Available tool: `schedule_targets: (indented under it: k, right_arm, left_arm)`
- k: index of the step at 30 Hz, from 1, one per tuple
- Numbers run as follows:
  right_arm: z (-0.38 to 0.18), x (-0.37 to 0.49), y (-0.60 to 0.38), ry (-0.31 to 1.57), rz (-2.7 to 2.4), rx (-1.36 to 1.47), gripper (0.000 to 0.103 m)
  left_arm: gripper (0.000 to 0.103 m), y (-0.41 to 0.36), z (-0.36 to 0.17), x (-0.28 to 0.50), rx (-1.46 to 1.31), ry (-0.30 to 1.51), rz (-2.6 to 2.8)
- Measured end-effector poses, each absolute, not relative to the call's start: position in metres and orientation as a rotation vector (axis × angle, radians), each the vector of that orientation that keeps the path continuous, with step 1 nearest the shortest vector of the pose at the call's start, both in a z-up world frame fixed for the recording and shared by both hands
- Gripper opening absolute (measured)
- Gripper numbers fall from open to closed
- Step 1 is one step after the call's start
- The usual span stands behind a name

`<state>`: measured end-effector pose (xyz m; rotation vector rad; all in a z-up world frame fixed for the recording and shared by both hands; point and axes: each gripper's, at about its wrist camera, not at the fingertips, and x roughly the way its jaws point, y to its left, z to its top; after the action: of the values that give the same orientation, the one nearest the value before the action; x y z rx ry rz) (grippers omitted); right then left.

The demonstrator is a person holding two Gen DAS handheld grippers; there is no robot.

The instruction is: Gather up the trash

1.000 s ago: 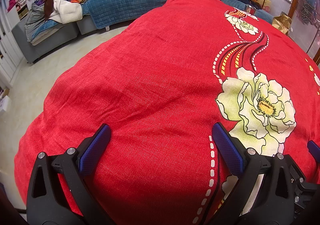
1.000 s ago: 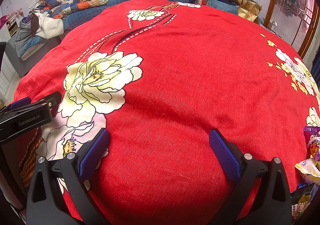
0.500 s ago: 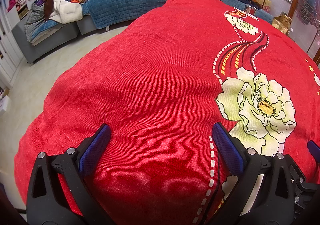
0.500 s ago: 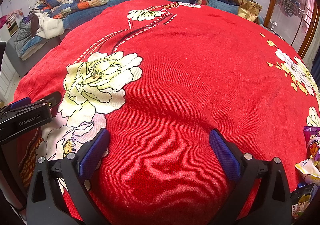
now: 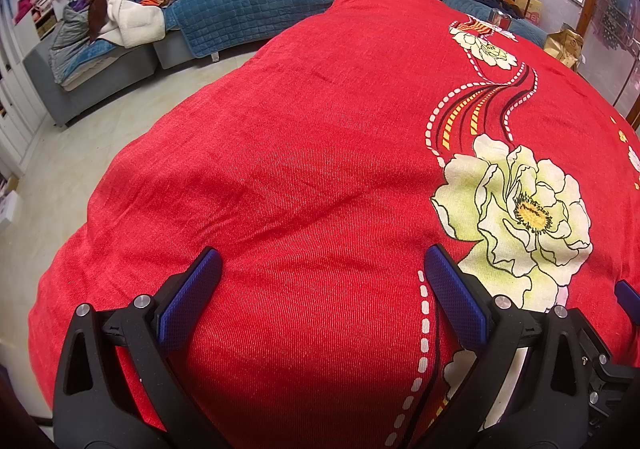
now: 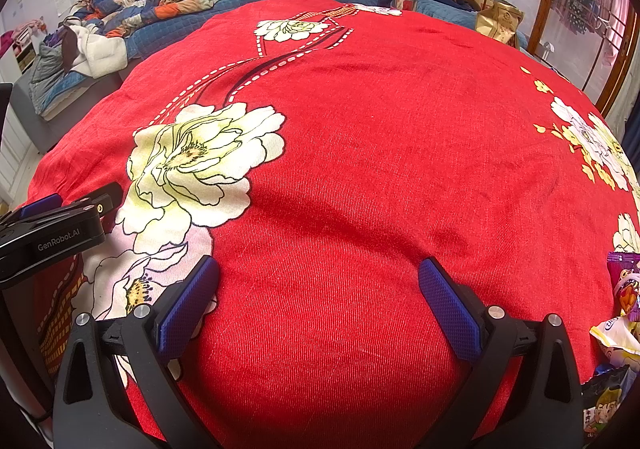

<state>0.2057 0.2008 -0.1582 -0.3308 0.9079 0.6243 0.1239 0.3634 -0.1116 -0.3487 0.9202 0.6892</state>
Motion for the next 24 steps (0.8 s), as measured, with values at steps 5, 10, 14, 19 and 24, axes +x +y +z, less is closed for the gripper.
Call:
schedule_targets:
  k: [5, 10, 14, 19, 24]
  right_arm:
    - [-0.1585, 0.2053, 0.2013, 0.908, 0.624, -0.331, 0.098]
    - [-0.1581, 0.2059, 0.2007, 0.908, 0.624, -0.331, 0.098]
    - [-0.1581, 0.2057, 0.2008, 0.908, 0.624, -0.331, 0.098]
    - [-0.1581, 0.2058, 0.2007, 0.908, 0.624, -0.331, 0.098]
    - [-0.1581, 0.2058, 0.2008, 0.908, 0.624, -0.331, 0.098]
  left_arm:
    - [0.093, 0.3634, -0.1115, 0.124, -0.349, 0.92, 0.689]
    - [0.093, 0.3638, -0.1125, 0.1239, -0.349, 0.92, 0.689]
    - [0.093, 0.3633, -0.1112, 0.1239, -0.349, 0.92, 0.689]
    - [0.093, 0.3638, -0.1125, 0.1239, -0.349, 0.92, 0.689]
    - [0.093, 0.3637, -0.1121, 0.1239, -0.348, 0.92, 0.689]
